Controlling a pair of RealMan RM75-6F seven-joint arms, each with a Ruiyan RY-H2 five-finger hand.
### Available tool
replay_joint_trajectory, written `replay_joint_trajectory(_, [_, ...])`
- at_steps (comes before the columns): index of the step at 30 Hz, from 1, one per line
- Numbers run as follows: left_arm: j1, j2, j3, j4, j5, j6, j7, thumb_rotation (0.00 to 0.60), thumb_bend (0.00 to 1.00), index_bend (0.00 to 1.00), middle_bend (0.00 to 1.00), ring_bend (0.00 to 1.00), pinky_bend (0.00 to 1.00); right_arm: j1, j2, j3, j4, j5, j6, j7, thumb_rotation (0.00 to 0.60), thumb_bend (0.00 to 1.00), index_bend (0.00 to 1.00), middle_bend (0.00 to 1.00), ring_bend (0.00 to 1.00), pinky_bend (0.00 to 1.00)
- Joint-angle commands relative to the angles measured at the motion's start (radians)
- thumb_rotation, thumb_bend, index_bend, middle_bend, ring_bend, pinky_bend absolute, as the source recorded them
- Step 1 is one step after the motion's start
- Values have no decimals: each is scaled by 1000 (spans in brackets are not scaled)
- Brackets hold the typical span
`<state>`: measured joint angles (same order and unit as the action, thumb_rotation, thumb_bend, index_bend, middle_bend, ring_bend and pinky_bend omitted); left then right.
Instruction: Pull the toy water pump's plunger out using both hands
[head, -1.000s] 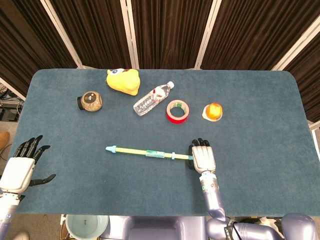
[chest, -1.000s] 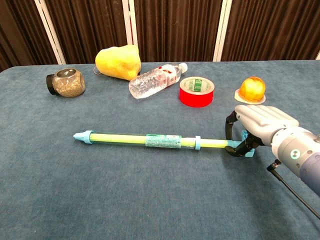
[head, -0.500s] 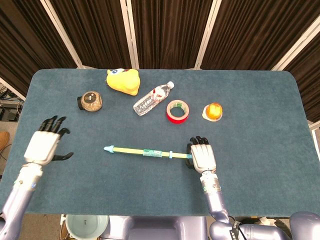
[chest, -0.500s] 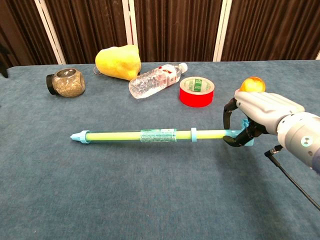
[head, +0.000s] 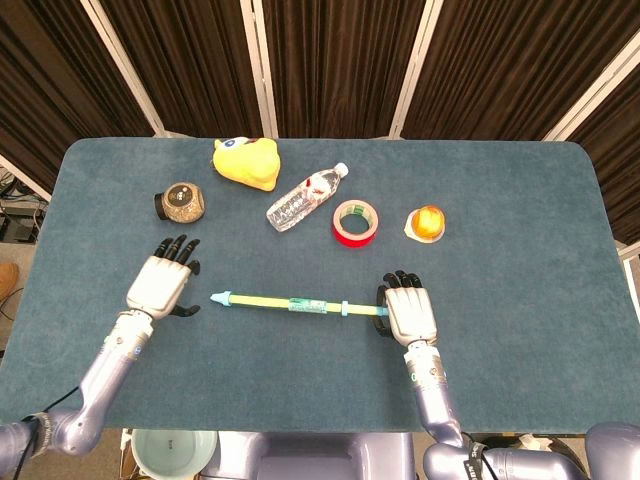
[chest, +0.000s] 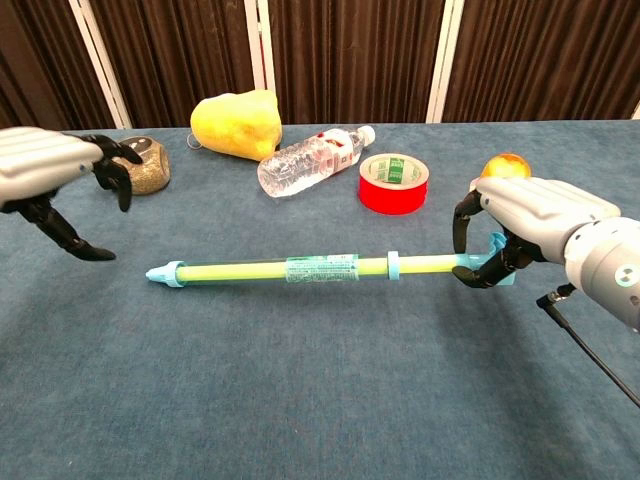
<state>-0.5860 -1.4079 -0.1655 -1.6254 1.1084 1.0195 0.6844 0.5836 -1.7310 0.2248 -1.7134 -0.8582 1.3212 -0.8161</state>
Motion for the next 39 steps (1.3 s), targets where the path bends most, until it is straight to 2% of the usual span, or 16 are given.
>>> replay_joint_trajectory(1, [-33,-55,12,41,-27,-14,38,600,133,392,67,0,104,1,2,-1,-5,5,3,-1,600,477,716,253,162,159])
replay_joint_trajectory(13, [-105,-176,16,122,-129,-9,123,600,140,404,70,0,104,6,7,-10,-15,13,10,1,600,477,720,253,162,159])
replay_joint_trajectory(31, [-161,-247,39,199,-182,-21,148,600,171,426,76,0,104,12,11,-12,-40,31,24,1,600,482,732,254,162,159])
replay_joint_trajectory(39, [-171,-266,46,216,-182,-22,138,600,281,502,96,3,109,15,5,-17,-46,34,29,-4,600,482,734,253,162,159])
